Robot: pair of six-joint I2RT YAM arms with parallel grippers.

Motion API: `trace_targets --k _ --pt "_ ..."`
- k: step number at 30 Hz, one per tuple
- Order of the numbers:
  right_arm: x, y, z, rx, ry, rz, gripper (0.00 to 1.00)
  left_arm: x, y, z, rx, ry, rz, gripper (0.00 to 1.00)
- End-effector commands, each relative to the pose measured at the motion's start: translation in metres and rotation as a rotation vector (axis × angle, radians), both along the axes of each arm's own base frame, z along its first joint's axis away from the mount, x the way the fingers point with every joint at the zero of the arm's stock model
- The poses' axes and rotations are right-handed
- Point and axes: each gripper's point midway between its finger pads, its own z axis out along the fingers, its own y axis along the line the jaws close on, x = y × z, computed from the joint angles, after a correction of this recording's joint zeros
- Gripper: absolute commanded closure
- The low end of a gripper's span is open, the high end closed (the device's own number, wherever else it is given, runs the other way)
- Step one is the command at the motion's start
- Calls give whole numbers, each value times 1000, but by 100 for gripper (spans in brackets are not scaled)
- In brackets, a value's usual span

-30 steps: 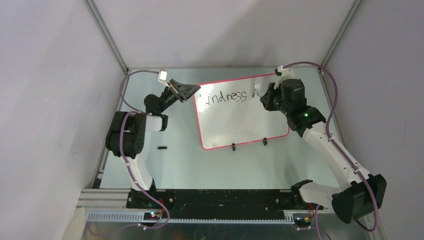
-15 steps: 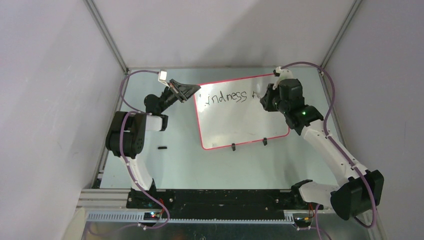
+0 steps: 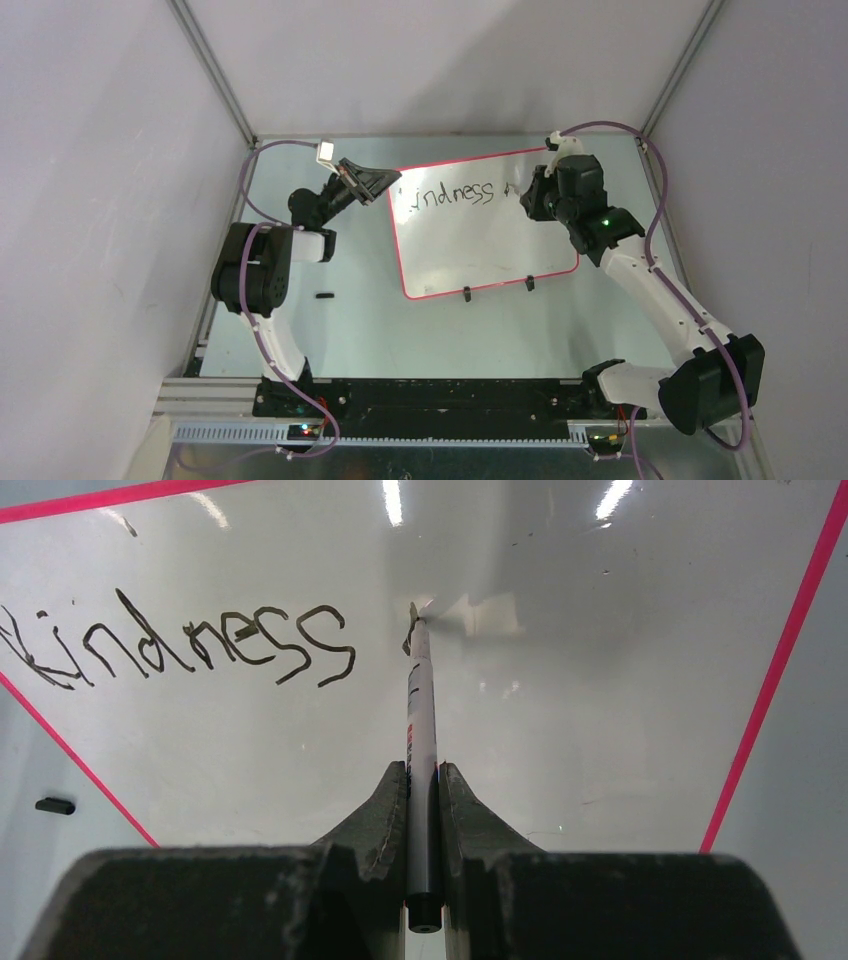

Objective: Write a sentence on the whiteboard

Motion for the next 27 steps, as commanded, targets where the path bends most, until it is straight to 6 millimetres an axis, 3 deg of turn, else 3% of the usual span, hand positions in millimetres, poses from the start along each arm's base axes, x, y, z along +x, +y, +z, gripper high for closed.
trace_targets --k 1,27 --pt "10 -1 24 1 -62 -8 100 -6 4 21 31 -138 31 100" --pt "16 -9 18 -31 -37 -69 100 -7 4 21 32 -141 30 100"
